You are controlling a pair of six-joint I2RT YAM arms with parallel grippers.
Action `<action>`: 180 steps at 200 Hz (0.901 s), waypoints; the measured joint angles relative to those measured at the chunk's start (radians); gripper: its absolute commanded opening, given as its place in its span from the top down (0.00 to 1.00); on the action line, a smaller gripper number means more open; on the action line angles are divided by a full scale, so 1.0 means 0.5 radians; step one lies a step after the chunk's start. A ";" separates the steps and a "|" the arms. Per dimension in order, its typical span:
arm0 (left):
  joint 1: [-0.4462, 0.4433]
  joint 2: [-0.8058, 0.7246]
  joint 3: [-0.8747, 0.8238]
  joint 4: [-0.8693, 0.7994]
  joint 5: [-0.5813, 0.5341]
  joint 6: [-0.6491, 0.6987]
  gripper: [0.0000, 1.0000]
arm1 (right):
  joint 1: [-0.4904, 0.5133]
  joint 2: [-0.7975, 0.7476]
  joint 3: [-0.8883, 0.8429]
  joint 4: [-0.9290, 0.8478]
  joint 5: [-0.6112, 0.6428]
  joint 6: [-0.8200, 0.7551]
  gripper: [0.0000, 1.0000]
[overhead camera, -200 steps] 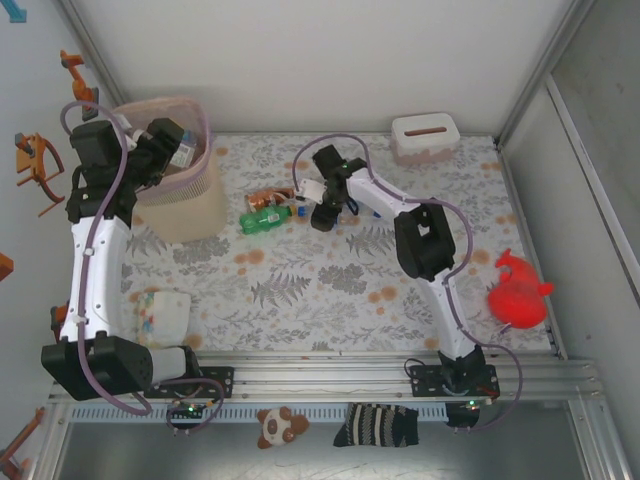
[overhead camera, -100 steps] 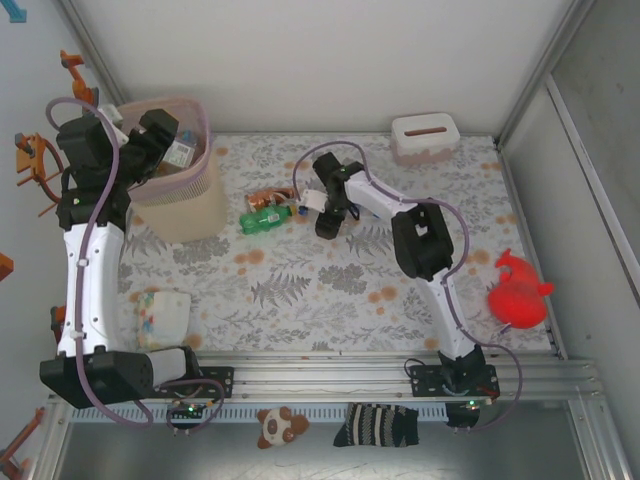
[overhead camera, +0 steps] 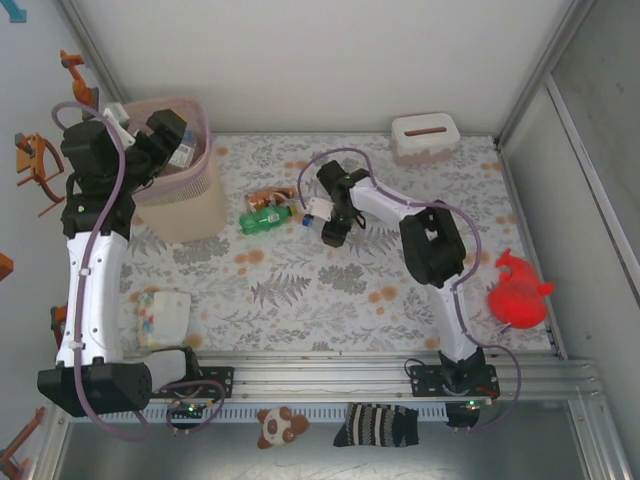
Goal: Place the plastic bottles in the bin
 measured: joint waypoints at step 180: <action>-0.837 0.184 -0.143 0.738 0.423 0.487 0.17 | 0.000 -1.413 -0.716 0.848 -0.735 0.783 0.41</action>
